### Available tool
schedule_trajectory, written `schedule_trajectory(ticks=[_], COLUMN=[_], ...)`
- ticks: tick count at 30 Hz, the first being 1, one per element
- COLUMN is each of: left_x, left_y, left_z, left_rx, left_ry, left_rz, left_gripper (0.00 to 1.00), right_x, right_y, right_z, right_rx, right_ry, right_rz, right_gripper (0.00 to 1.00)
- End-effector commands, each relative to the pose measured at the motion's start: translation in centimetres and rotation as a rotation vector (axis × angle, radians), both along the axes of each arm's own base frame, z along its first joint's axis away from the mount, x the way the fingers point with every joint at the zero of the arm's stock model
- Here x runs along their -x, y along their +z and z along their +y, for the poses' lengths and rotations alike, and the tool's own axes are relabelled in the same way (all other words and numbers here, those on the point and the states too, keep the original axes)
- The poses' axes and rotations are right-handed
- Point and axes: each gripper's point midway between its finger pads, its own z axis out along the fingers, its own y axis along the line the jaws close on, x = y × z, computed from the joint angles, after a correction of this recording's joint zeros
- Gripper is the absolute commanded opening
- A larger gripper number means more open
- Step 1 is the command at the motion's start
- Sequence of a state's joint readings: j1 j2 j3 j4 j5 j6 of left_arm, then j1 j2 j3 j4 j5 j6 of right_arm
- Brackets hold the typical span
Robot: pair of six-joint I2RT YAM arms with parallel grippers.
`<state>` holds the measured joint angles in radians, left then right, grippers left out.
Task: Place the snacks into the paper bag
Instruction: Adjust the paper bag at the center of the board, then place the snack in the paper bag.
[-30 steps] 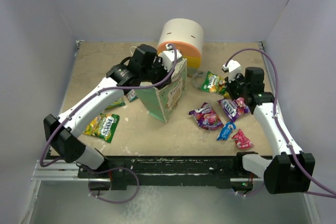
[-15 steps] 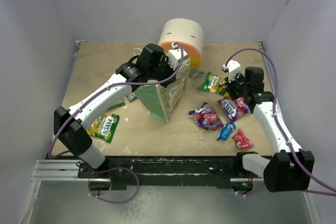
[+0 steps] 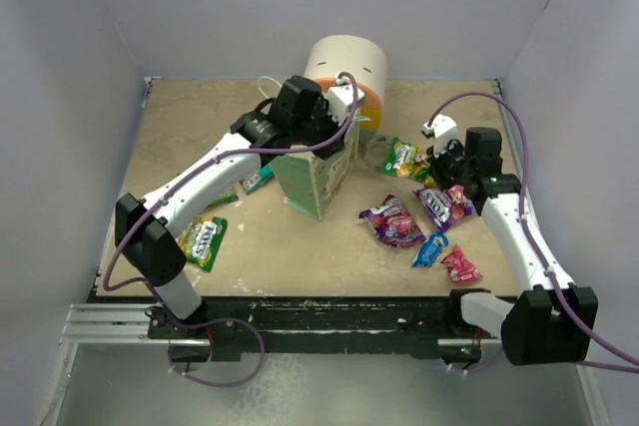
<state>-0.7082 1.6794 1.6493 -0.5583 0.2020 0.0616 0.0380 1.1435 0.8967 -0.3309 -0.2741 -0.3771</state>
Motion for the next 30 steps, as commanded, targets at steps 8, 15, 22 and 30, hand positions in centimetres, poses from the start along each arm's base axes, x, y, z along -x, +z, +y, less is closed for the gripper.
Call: schedule_trajectory(ticks=[8, 15, 22, 30], left_x=[4.8, 6.7, 7.7, 6.6], left_y=[7.7, 10.4, 16.1, 22.6], left_z=[-0.1, 1.5, 2.9, 1.9], left_rx=[0.151, 0.166, 0.239, 0.432], left_ry=[-0.213, -0.273, -0.297, -0.174], left_rz=[-0.128, -0.199, -0.318, -0.269], left_gripper=[0.68, 0.83, 0.94, 0.97], right_x=[-0.6, -0.7, -0.3, 0.3], right_y=[5.6, 13.0, 20.8, 27.8], right_z=[2.8, 3.2, 3.9, 5.0], right_rx=[-0.099, -0.091, -0.108, -0.147], right_ry=[0.148, 0.186, 0.227, 0.266], right_rz=[-0.136, -0.281, -0.454, -0.64], right_gripper=[0.0, 0.0, 0.0, 0.0])
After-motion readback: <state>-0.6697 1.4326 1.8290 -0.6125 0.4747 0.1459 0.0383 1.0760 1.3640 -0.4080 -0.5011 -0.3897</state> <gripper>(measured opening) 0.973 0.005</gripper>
